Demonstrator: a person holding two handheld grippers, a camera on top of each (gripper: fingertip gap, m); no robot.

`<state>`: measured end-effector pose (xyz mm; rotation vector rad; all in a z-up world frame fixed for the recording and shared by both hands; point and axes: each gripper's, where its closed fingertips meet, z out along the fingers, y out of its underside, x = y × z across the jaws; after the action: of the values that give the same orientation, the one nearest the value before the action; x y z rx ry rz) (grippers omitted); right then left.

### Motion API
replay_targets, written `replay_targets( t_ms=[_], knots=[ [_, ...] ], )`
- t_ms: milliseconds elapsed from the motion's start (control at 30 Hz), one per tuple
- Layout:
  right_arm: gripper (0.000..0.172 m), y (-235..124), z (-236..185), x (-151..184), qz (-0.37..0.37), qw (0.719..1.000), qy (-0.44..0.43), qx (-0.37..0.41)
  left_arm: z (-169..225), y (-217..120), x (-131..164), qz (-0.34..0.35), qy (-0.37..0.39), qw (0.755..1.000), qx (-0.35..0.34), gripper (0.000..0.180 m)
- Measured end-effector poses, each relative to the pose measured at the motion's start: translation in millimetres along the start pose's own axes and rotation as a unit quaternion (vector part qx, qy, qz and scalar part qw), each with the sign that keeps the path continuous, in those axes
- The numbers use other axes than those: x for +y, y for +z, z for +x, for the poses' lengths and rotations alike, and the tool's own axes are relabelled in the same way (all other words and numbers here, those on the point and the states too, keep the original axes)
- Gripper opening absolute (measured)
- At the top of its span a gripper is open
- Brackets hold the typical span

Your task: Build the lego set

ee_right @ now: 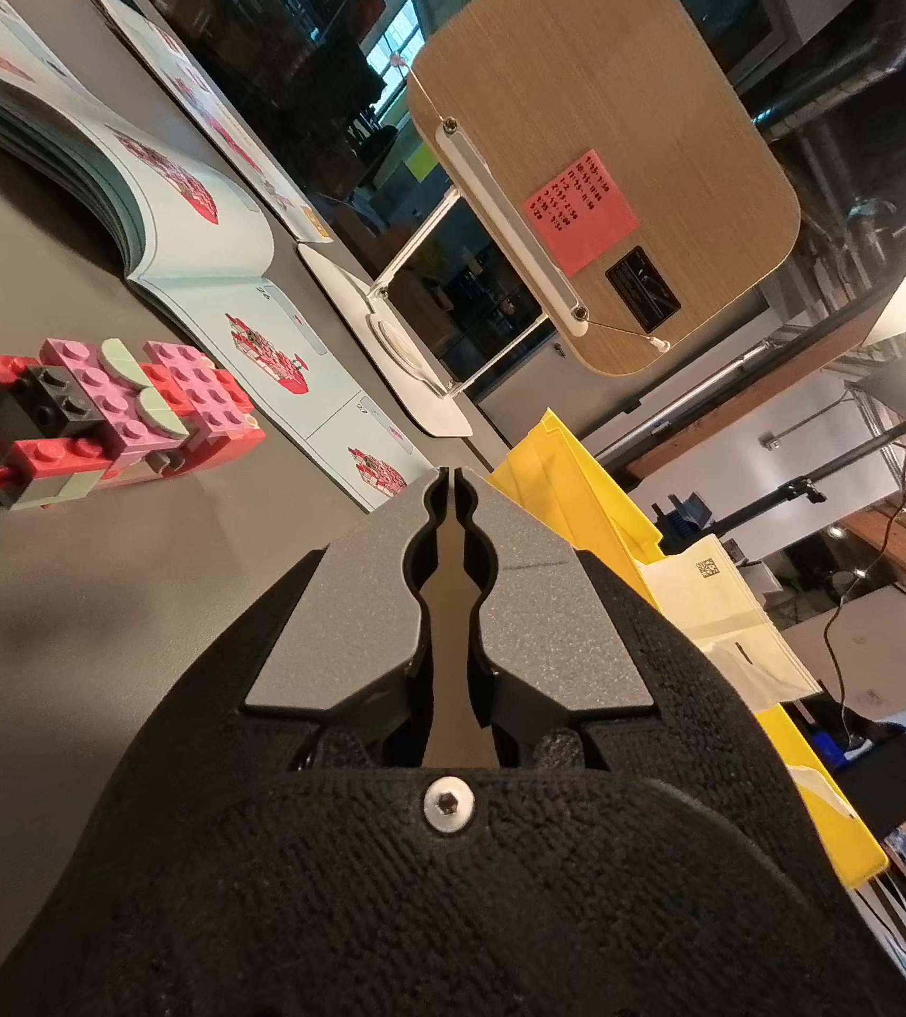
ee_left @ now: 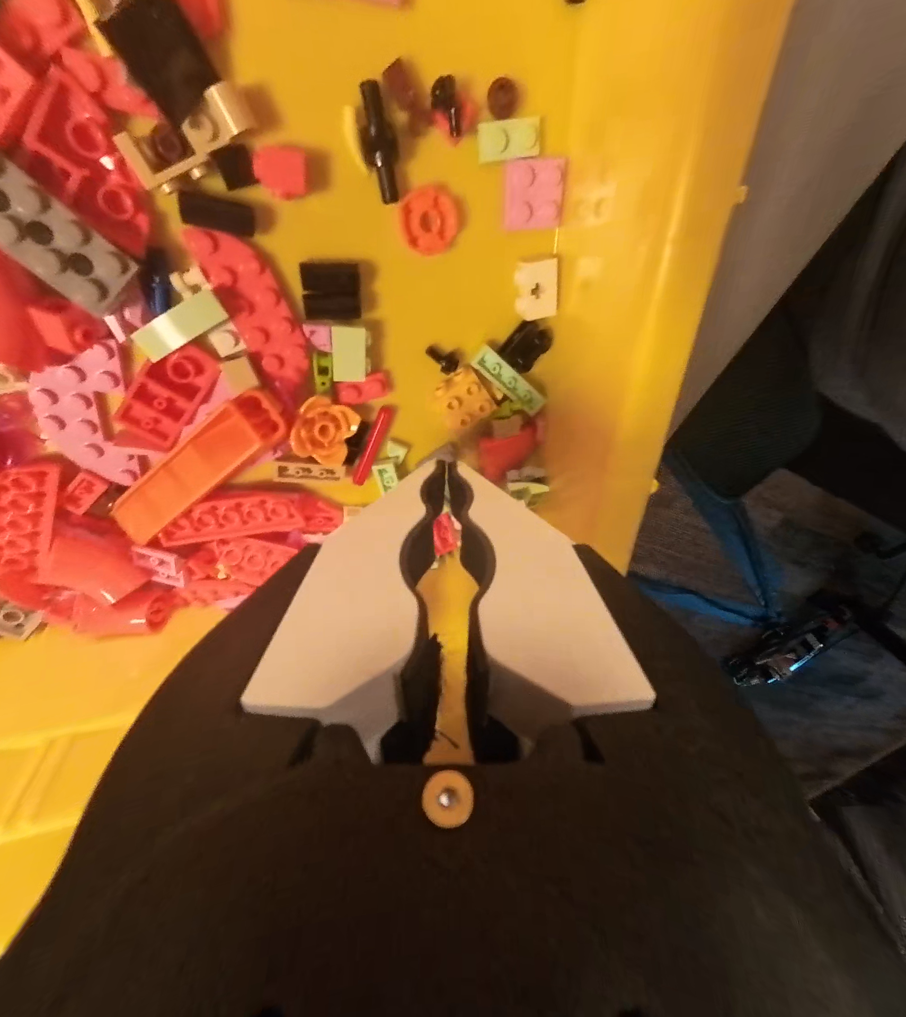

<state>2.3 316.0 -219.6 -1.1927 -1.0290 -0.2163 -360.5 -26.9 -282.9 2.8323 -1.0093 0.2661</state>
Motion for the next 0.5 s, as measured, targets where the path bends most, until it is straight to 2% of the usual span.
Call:
replay_targets(
  t_ms=[133,233,500],
  knots=[
    [0.0,-0.4,0.2,0.0,0.0,1.0,0.0,0.001,-3.8,5.6,2.1,-0.009,-0.012,1.0,0.003,0.0],
    [0.0,-0.5,0.1,-0.3,0.001,1.0,0.0,0.0,-14.1,5.6,9.3,-0.029,-0.023,0.999,-0.026,0.001],
    [0.0,-0.5,-0.1,-0.4,0.001,1.0,0.0,0.0,-21.1,5.2,9.3,-0.025,-0.025,0.998,-0.046,0.017]
  ],
)
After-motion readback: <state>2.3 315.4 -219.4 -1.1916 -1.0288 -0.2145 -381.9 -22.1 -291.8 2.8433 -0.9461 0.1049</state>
